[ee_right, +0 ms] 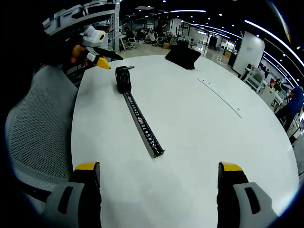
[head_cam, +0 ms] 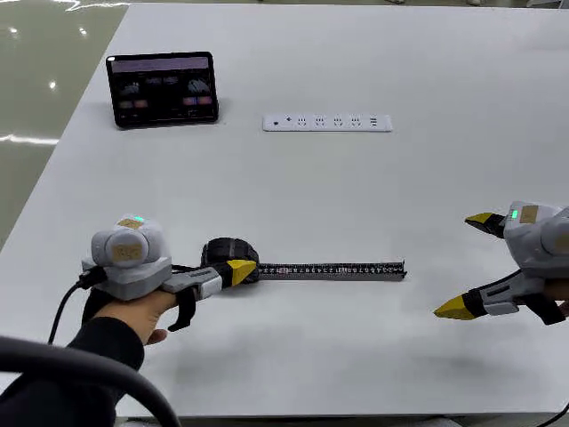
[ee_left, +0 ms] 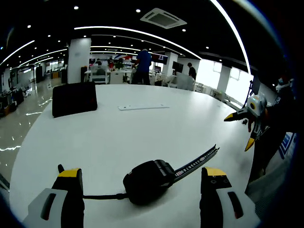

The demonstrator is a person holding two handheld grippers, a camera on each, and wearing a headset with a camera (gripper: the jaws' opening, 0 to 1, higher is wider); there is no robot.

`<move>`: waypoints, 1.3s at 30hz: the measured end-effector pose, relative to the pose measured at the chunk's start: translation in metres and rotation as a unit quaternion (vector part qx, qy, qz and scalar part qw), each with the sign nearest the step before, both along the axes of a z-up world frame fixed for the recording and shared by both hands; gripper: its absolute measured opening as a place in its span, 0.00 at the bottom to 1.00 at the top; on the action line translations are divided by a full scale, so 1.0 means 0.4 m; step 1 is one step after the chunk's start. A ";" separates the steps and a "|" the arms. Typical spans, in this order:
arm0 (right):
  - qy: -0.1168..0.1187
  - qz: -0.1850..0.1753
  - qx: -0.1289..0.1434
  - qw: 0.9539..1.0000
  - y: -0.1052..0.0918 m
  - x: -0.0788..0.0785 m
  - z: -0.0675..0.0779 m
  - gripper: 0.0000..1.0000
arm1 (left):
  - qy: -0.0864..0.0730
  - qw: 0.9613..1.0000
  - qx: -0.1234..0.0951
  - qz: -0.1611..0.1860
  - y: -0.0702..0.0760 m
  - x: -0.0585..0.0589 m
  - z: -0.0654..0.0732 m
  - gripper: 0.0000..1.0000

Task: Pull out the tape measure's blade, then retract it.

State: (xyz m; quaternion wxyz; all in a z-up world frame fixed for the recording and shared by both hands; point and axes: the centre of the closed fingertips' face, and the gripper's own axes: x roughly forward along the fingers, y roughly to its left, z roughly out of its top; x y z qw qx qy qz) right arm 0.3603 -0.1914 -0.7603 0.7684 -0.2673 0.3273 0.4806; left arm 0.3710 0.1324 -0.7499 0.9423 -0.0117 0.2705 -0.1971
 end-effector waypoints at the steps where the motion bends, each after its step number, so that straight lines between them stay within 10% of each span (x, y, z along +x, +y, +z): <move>1: -0.001 0.013 -0.002 1.000 0.012 0.003 -0.004 0.99 | -0.012 1.000 0.016 0.009 0.006 0.002 -0.008 1.00; 6: 0.007 0.061 -0.033 0.998 0.043 0.028 -0.039 0.99 | -0.022 0.998 0.041 0.041 0.021 0.002 -0.057 1.00; 19: 0.017 0.100 -0.062 0.993 0.089 0.091 -0.087 0.94 | -0.050 0.997 0.013 0.061 -0.046 0.006 -0.077 1.00; 39: 0.094 0.171 -0.116 0.974 0.086 0.037 -0.184 0.37 | -0.059 0.995 0.027 0.073 -0.030 0.014 -0.105 1.00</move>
